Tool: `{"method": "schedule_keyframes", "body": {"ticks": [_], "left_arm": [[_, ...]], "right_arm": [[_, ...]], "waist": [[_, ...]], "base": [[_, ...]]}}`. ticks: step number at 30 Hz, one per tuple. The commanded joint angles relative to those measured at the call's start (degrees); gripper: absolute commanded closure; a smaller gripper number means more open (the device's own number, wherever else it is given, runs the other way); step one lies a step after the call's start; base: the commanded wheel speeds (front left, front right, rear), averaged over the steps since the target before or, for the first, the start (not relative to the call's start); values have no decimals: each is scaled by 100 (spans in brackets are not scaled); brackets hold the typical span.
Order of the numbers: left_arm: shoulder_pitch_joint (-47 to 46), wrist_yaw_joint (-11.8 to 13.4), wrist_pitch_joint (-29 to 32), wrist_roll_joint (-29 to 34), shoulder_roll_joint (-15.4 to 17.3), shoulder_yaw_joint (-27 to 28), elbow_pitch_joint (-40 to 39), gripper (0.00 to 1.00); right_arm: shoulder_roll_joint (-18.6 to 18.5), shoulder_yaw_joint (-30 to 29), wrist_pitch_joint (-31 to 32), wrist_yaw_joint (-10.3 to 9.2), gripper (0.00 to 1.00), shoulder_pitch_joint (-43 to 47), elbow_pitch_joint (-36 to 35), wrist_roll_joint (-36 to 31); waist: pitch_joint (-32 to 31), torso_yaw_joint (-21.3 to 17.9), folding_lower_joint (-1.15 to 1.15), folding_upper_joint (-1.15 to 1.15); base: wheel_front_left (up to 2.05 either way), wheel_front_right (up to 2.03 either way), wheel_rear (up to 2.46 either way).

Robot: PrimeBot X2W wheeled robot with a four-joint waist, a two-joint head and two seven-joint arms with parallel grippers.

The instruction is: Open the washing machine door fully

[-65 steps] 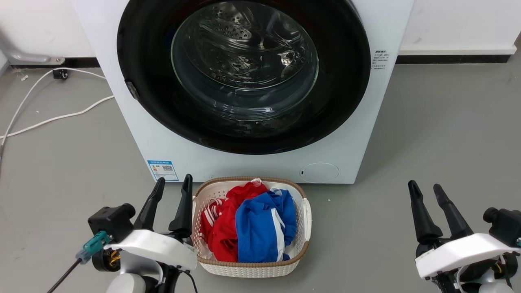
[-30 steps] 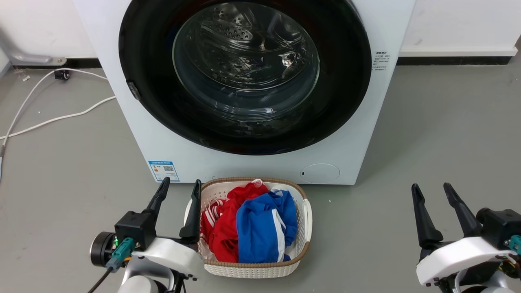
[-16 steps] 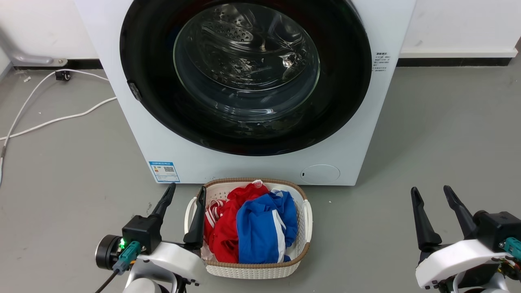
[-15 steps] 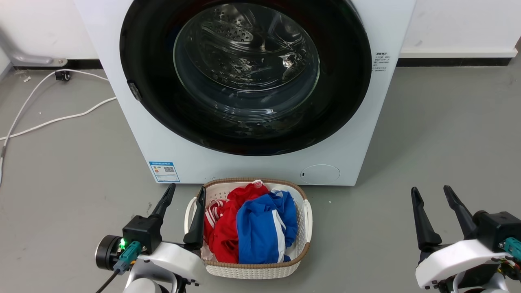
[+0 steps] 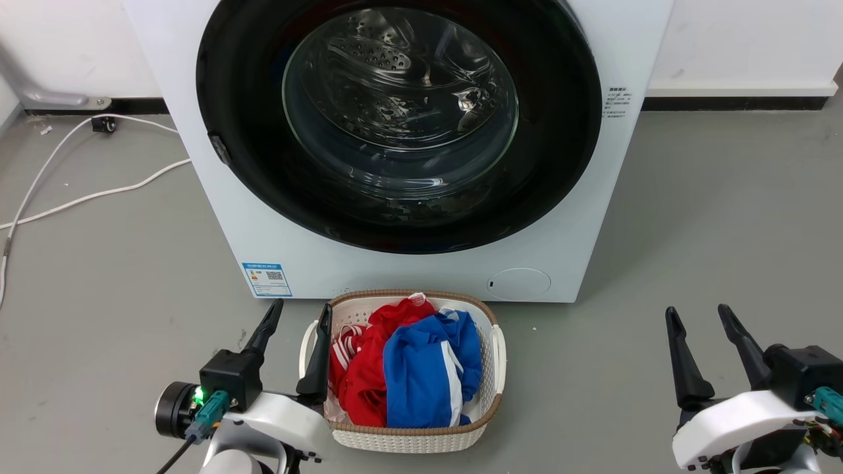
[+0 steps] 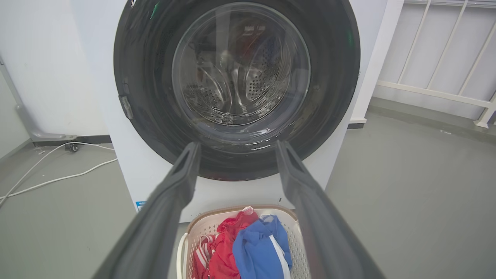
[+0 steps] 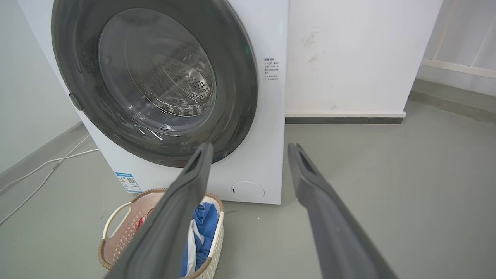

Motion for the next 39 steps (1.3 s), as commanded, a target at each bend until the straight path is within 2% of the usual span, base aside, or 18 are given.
{"method": "schedule_keyframes", "body": {"ticks": [1,2,3,9,12,14,16,20,23,24,26,29,35,39], "left_arm": [[-83,-20,-15,-36,-16,23,21,0],[-90,-22,-15,-40,-16,29,28,0],[-94,-23,-16,-41,-19,35,32,0],[-85,-46,-15,33,-16,61,7,0],[-81,-47,-15,54,-26,76,-6,0],[-88,-49,-15,80,-31,86,-28,0],[-109,-51,-15,100,-36,88,-50,0],[-143,-43,-15,159,-45,116,-123,0],[-228,-49,-15,183,-55,123,-203,0],[-228,-49,-15,183,-55,123,-203,0],[-309,-58,-15,207,-65,114,-291,0],[-370,-69,-15,216,-69,108,-353,0],[-642,-100,-15,260,-104,50,-516,0],[-909,-121,-15,290,-135,-78,-594,0]], "right_arm": [[16,-8,-11,1,37,-26,35,64],[16,-6,-15,1,73,-38,49,93],[16,-2,-23,1,100,-47,68,120],[14,-25,-29,1,100,-73,195,554],[14,-109,3,1,100,-88,353,1922],[15,-103,65,1,100,-134,458,3089],[6,-205,90,1,100,-183,520,3917],[9,-372,186,1,100,-397,702,6289],[9,-588,320,1,100,-647,929,7693],[9,-588,320,1,100,-647,929,7693],[6,-906,535,1,100,-1028,1239,8605],[-93,-1081,637,1,100,-1305,1524,8980],[-598,-1121,894,1,100,-2543,2489,9824],[-1139,-858,1050,1,100,-3455,3283,10108]], "waist": [[1,-5,0,0],[2,-8,0,0],[3,-10,0,0],[-4,-24,0,0],[-12,-22,0,0],[-4,-16,0,0],[21,0,0,0],[127,5,0,0],[288,14,0,0],[288,14,0,0],[467,26,0,0],[585,39,0,0],[1053,123,0,0],[1371,273,0,0]], "base": [[0,0,0],[0,0,0],[0,0,0],[0,0,0],[0,0,0],[0,0,0],[0,0,0],[0,0,0],[0,0,0],[0,0,0],[0,0,0],[0,0,0],[0,0,0],[0,0,0]]}}
